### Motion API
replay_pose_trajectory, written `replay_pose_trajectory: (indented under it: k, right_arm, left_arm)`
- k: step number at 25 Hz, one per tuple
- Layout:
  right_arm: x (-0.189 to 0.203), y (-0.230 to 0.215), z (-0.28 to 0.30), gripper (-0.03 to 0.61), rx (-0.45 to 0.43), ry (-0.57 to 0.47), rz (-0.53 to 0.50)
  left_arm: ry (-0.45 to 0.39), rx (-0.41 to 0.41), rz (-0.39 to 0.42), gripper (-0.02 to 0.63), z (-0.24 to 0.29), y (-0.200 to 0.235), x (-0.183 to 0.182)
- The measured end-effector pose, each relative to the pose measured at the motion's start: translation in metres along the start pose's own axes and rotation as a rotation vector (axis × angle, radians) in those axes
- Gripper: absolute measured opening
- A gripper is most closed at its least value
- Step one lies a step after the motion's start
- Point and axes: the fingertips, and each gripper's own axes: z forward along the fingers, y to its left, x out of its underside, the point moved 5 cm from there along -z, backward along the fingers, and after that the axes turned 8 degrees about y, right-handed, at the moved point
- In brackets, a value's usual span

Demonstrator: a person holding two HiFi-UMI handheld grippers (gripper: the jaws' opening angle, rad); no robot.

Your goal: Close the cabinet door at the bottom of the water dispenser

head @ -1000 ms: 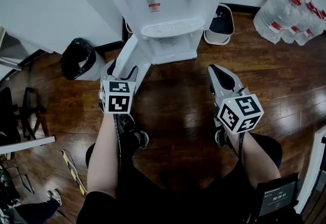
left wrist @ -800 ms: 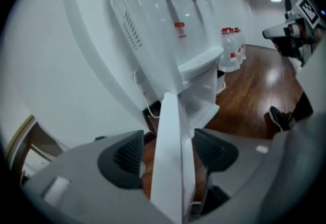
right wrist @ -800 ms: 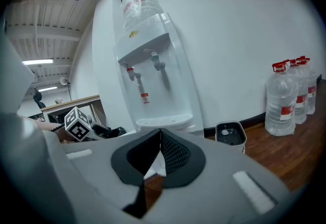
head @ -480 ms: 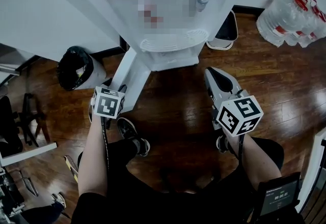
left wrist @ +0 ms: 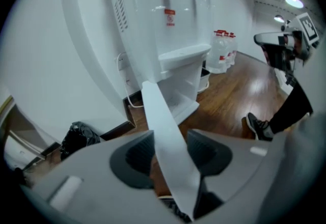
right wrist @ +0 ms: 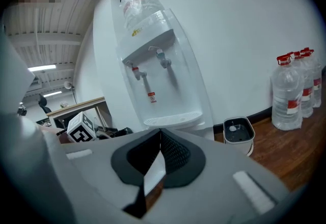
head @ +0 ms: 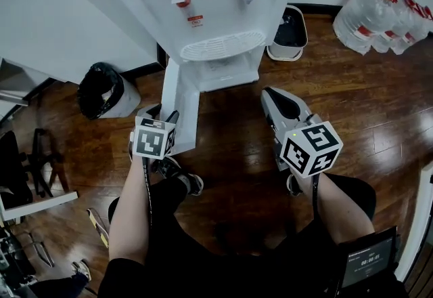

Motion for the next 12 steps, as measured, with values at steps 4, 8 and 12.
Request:
replay_pose_trajectory:
  k: [4, 8, 12]
  right_arm:
    - [0.018, 0.006, -0.016, 0.005, -0.027, 0.020, 0.035]
    - [0.038, 0.007, -0.034, 0.005, -0.025, 0.044, 0.071]
    - [0.032, 0.011, -0.044, 0.005, -0.037, 0.010, 0.099]
  left_arm:
    - [-0.071, 0.066, -0.034, 0.129, -0.006, -0.048, -0.002]
    - [-0.077, -0.039, 0.076, 0.130, -0.007, -0.065, -0.003]
    - [-0.150, -0.099, -0.073, 0.139, -0.044, -0.026, -0.003]
